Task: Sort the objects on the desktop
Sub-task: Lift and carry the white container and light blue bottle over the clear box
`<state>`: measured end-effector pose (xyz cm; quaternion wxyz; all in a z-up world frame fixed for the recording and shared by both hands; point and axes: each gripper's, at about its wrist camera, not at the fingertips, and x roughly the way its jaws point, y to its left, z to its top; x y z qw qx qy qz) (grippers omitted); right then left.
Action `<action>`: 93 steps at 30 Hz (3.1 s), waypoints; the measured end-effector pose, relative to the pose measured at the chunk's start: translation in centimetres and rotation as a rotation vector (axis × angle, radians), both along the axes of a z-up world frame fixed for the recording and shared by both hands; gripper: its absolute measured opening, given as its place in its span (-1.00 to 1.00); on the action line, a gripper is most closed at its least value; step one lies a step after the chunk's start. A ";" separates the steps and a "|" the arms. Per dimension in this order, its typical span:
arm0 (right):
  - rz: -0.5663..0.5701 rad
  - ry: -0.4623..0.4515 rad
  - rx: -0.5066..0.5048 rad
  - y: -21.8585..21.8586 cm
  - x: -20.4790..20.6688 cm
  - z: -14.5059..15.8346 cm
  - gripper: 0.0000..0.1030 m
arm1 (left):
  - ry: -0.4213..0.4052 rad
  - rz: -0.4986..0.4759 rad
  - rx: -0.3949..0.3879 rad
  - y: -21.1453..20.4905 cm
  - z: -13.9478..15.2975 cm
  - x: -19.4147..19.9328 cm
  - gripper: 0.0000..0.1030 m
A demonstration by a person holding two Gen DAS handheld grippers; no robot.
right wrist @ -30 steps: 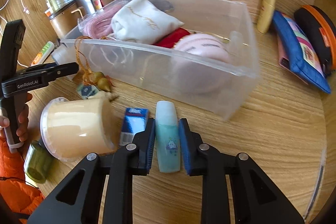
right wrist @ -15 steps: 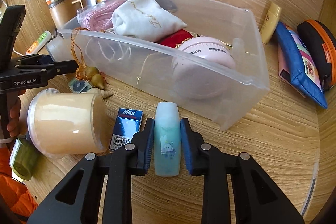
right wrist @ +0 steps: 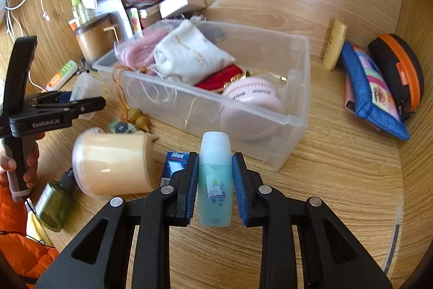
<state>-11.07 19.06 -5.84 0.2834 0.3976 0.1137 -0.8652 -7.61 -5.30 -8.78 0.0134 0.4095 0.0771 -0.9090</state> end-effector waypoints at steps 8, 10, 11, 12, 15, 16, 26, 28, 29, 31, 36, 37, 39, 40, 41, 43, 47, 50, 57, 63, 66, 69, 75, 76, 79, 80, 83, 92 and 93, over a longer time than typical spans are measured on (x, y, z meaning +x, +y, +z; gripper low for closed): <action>0.017 0.058 -0.020 -0.3 0.9 2.2 -0.56 | 0.057 -0.004 -0.011 0.6 2.2 1.3 0.25; 0.014 0.074 -0.022 -0.2 0.9 2.5 -0.56 | 0.072 -0.006 -0.015 0.8 2.9 1.5 0.25; 0.011 0.075 -0.022 -0.2 0.9 2.6 -0.56 | 0.082 -0.008 -0.017 0.8 3.2 1.6 0.25; 0.006 0.077 -0.027 0.0 0.8 2.7 -0.56 | 0.089 -0.011 -0.016 0.9 3.5 1.7 0.25; 0.003 0.084 -0.048 0.2 0.6 3.2 -0.56 | 0.109 -0.020 -0.010 1.0 4.3 1.9 0.25; 0.004 0.089 -0.051 0.2 0.7 3.4 -0.56 | 0.115 -0.023 -0.009 1.0 4.6 1.9 0.25; 0.025 0.125 -0.065 -0.8 -0.1 4.9 -0.56 | 0.171 -0.058 0.008 1.7 6.5 1.6 0.25; 0.033 0.130 -0.067 -1.1 -0.3 5.1 -0.56 | 0.174 -0.066 0.014 1.7 6.7 1.3 0.25; 0.034 0.135 -0.067 -1.3 -0.4 5.2 -0.56 | 0.175 -0.073 0.016 1.7 6.8 1.1 0.25; 0.042 0.142 -0.068 -1.7 -0.6 5.5 -0.56 | 0.174 -0.075 0.006 1.7 6.9 0.7 0.25; 0.054 0.151 -0.074 -2.5 -1.4 6.0 -0.56 | 0.177 -0.078 0.020 1.1 7.3 -0.3 0.25; 0.055 0.152 -0.075 -2.6 -1.6 6.1 -0.56 | 0.178 -0.077 0.020 1.0 7.4 -0.5 0.25; 0.058 0.150 -0.087 -2.8 -2.1 6.3 -0.56 | 0.181 -0.081 0.023 0.9 7.5 -0.9 0.25; 0.059 0.150 -0.092 -2.9 -2.3 6.5 -0.56 | 0.183 -0.083 0.025 0.9 7.6 -1.1 0.25; 0.059 0.152 -0.095 -3.0 -2.5 6.6 -0.56 | 0.184 -0.087 0.026 0.9 7.7 -1.3 0.25; 0.063 0.152 -0.100 -3.3 -3.1 6.8 -0.56 | 0.186 -0.093 0.026 1.0 7.8 -1.7 0.25; 0.068 0.147 -0.099 -4.0 -4.1 6.8 -0.56 | 0.186 -0.102 0.031 1.1 8.0 -2.5 0.25; 0.070 0.137 -0.098 -4.4 -4.8 6.6 -0.56 | 0.184 -0.110 0.040 1.2 8.0 -3.2 0.25; 0.042 0.087 -0.095 -5.3 -6.7 5.0 -0.56 | 0.180 -0.136 0.048 1.6 7.8 -4.6 0.25; 0.024 0.056 -0.100 -5.8 -7.9 3.5 -0.56 | 0.152 -0.147 0.056 1.9 7.0 -6.3 0.25; 0.025 0.038 -0.095 -5.9 -8.3 2.9 -0.56 | 0.135 -0.156 0.062 2.2 6.4 -7.2 0.25; 0.021 0.016 -0.094 -6.0 -8.8 2.3 -0.56 | 0.118 -0.167 0.065 2.5 5.7 -8.0 0.25; 0.009 0.002 -0.072 -6.2 -9.4 1.5 -0.56 | 0.088 -0.183 0.045 3.1 4.6 -8.8 0.25; 0.009 0.000 -0.072 -6.2 -9.4 1.4 -0.56 | 0.088 -0.186 0.043 3.2 4.6 -8.8 0.25; 0.005 -0.010 -0.069 -6.2 -9.5 1.1 -0.56 | 0.086 -0.198 0.049 3.3 4.5 -9.0 0.25; 0.003 -0.013 -0.067 -6.2 -9.6 0.9 -0.56 | 0.082 -0.205 0.053 3.4 4.4 -9.0 0.25; 0.003 -0.023 -0.060 -6.3 -9.7 0.5 -0.56 | 0.067 -0.220 0.050 3.7 4.0 -9.2 0.25; -0.003 -0.017 -0.052 -6.4 -9.7 0.4 -0.55 | 0.062 -0.235 0.034 4.0 3.8 -9.2 0.26; -0.003 -0.012 -0.050 -6.4 -9.6 0.5 -0.52 | 0.061 -0.235 0.034 4.0 3.8 -9.2 0.26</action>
